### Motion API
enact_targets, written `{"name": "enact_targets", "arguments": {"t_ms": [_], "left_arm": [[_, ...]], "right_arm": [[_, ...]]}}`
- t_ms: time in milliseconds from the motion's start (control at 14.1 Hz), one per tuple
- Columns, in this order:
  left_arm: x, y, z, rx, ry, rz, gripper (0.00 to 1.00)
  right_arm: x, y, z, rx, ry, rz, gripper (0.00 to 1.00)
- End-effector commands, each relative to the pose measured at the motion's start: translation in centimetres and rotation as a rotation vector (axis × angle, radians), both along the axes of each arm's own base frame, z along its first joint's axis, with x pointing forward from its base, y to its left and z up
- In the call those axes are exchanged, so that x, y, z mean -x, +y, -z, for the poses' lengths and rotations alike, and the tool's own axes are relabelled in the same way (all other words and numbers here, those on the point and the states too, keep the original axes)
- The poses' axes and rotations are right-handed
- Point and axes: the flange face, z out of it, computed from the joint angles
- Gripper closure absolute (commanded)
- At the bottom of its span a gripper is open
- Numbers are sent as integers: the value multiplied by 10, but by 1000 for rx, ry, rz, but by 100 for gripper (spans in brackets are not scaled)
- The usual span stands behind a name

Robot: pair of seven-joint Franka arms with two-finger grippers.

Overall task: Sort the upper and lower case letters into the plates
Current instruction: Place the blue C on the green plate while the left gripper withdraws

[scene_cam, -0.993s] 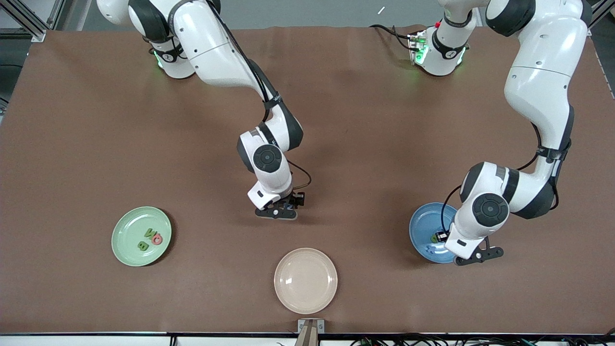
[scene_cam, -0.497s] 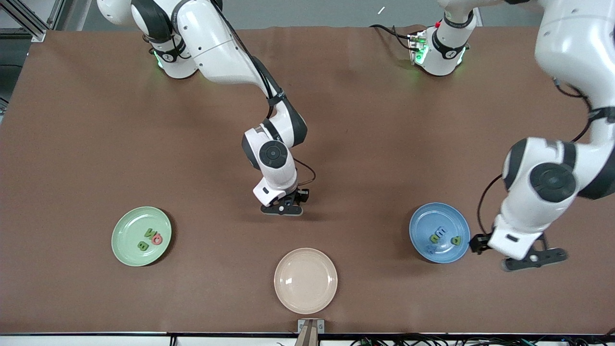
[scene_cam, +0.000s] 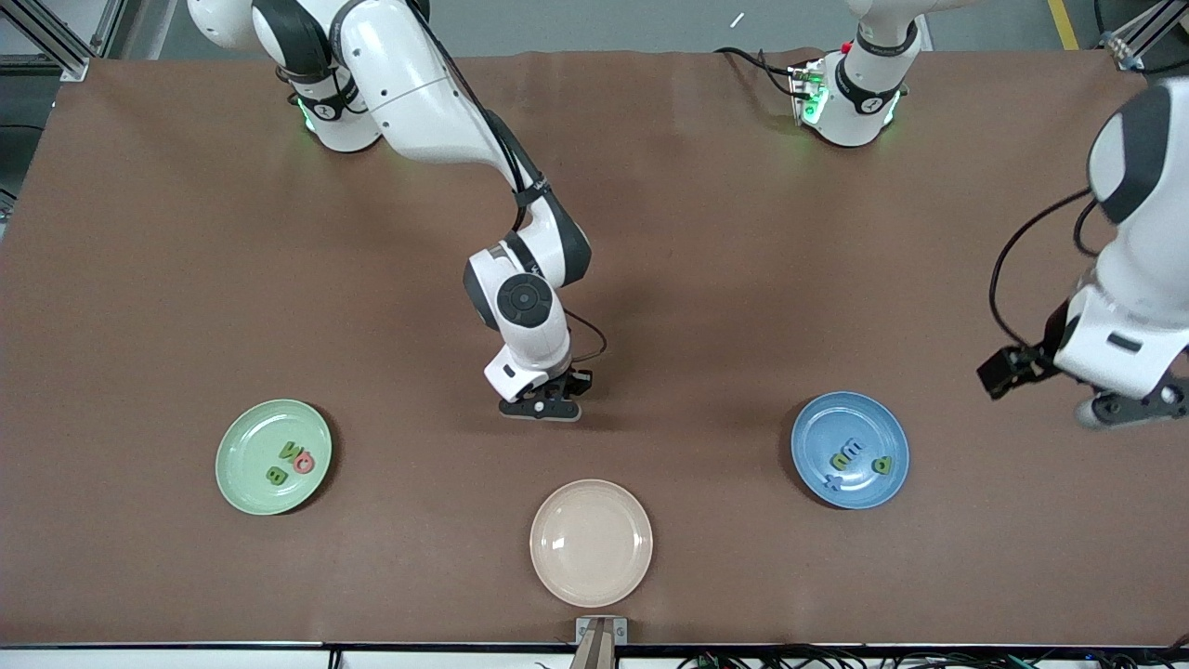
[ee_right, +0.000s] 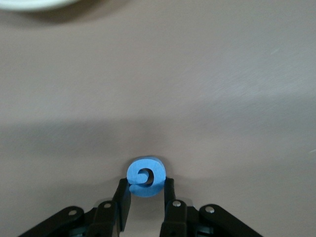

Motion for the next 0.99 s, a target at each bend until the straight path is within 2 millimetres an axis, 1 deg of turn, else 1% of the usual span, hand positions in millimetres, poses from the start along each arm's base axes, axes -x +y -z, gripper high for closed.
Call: {"name": "enact_targets", "arguments": {"t_ms": [0, 71, 142, 213, 284, 355, 426, 497, 568, 709, 922], "left_arm": [[32, 9, -32, 14, 19, 66, 0], [38, 16, -34, 27, 37, 78, 0], [53, 20, -39, 59, 58, 96, 0], [64, 21, -39, 84, 80, 112, 0], [75, 26, -41, 90, 99, 101, 0], [84, 20, -42, 97, 113, 104, 0], [92, 14, -43, 96, 117, 102, 0], [95, 12, -44, 95, 117, 105, 0], [96, 10, -45, 96, 114, 106, 0], [97, 7, -49, 96, 107, 112, 0], [95, -5, -46, 97, 105, 134, 0]], "right_arm": [[-42, -58, -46, 63, 27, -74, 100], [-58, -90, -53, 98, 29, -140, 99], [-72, -119, -59, 131, 28, -198, 99], [-87, -159, -68, 181, 41, -258, 99], [-96, -199, -76, 222, 85, -316, 98], [-103, -234, -82, 248, 121, -368, 98], [-108, -264, -85, 259, 143, -391, 98], [-113, -298, -91, 253, 165, -413, 98], [-117, -331, -91, 244, 188, -436, 98], [-120, -381, -89, 223, 219, -489, 97], [-118, -448, -73, 203, 266, -597, 93]]}}
